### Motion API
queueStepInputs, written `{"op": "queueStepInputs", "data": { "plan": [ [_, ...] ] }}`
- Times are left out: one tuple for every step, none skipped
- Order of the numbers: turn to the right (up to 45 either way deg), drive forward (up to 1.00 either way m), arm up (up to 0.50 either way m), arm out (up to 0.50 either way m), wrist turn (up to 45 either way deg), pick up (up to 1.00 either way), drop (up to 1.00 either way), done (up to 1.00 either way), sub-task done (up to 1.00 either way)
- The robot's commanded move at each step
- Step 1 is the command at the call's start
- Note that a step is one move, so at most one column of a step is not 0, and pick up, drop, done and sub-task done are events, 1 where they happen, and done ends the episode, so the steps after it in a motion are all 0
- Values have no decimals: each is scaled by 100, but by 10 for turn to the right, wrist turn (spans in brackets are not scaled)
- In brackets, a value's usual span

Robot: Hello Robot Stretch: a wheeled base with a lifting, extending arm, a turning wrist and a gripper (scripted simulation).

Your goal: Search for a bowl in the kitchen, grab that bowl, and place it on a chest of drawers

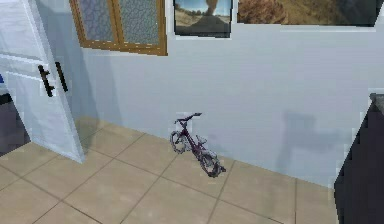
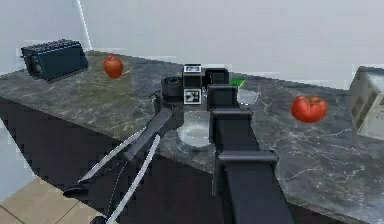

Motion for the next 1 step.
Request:
{"op": "queueStepInputs", "data": {
  "plan": [
    [0, 0, 0, 0, 450, 0, 0, 0, 0]
  ]
}}
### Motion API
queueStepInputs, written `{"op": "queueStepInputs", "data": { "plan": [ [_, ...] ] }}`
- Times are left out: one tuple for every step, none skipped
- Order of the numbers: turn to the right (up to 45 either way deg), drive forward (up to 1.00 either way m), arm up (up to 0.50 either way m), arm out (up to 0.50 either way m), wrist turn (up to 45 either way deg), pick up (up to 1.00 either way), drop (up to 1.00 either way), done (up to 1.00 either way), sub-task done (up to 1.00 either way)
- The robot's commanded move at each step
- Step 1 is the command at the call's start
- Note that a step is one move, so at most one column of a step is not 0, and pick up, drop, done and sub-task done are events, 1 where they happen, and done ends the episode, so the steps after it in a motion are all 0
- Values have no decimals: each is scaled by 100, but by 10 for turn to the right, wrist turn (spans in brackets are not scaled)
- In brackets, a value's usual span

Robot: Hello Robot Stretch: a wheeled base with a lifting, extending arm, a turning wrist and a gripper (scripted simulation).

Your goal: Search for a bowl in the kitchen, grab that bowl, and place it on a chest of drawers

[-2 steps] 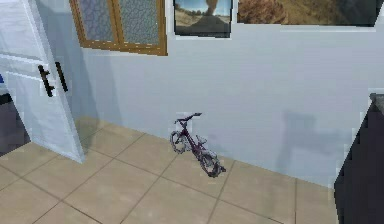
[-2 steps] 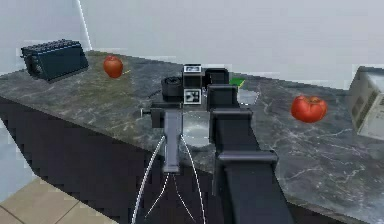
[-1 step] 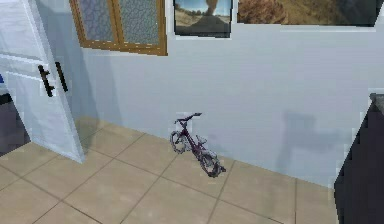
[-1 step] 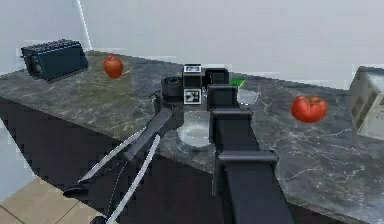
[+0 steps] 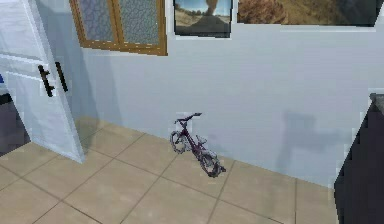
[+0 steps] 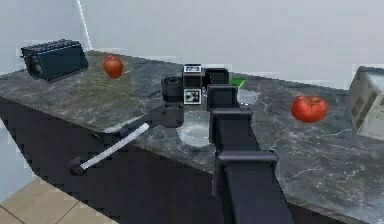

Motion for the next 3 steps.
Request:
{"op": "queueStepInputs", "data": {
  "plan": [
    [0, 0, 0, 0, 450, 0, 0, 0, 0],
    [0, 0, 0, 0, 450, 0, 0, 0, 0],
    [0, 0, 0, 0, 120, 0, 0, 0, 0]
  ]
}}
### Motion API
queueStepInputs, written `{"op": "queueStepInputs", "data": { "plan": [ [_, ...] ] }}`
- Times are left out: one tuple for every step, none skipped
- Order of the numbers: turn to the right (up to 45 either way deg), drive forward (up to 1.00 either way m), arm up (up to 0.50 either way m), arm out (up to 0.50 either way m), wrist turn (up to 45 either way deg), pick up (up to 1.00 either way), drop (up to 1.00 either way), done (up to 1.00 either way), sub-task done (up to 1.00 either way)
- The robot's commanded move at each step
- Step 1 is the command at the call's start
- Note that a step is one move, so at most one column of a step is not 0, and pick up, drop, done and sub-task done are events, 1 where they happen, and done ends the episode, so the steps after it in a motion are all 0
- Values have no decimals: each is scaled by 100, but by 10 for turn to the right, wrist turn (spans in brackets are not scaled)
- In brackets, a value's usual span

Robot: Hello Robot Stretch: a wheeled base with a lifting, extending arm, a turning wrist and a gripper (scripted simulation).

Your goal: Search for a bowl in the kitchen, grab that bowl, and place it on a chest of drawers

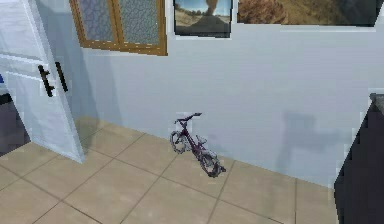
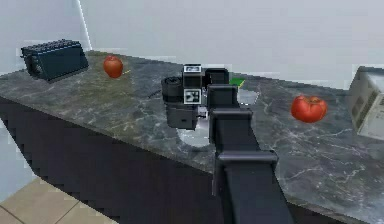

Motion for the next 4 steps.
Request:
{"op": "queueStepInputs", "data": {
  "plan": [
    [0, 0, -12, 0, 0, 0, 0, 0, 0],
    [0, 0, 0, 0, 0, 100, 0, 0, 0],
    [0, 0, 10, 0, 0, 0, 0, 0, 0],
    [0, 0, 2, 0, 0, 0, 0, 0, 0]
  ]
}}
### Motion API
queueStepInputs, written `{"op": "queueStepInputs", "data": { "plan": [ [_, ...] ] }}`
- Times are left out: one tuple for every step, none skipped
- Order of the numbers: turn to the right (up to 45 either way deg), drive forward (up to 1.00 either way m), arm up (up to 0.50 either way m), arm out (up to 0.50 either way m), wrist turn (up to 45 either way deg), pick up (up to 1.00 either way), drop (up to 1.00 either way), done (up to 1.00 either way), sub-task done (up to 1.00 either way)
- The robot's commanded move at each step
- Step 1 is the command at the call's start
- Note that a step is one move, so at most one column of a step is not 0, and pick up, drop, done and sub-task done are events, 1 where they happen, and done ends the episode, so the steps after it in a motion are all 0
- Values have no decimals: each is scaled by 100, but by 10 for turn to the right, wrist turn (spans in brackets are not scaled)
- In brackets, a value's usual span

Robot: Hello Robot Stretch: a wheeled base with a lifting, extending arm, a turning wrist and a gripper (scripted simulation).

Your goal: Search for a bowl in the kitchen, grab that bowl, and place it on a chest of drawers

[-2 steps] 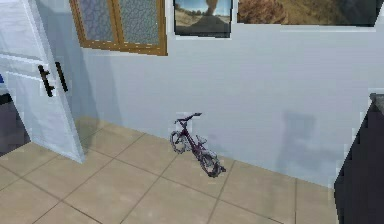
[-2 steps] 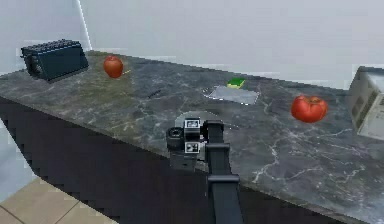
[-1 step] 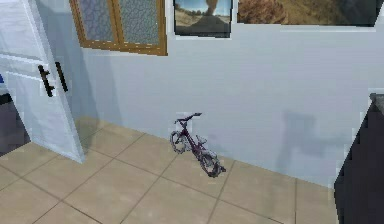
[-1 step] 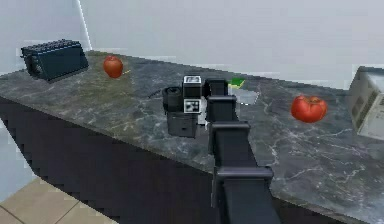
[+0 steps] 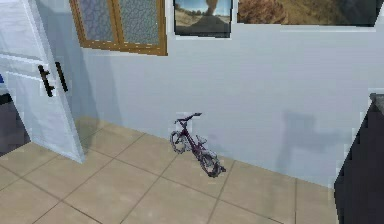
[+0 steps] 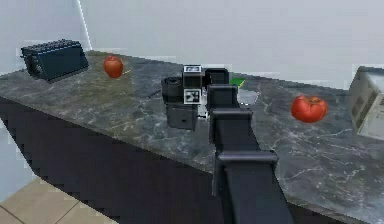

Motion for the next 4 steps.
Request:
{"op": "queueStepInputs", "data": {
  "plan": [
    [0, 0, 0, 0, -450, 0, 0, 0, 0],
    [0, 0, 0, 0, -450, 0, 0, 0, 0],
    [0, 0, 0, 0, -450, 0, 0, 0, 0],
    [0, 0, 0, 0, -60, 0, 0, 0, 0]
  ]
}}
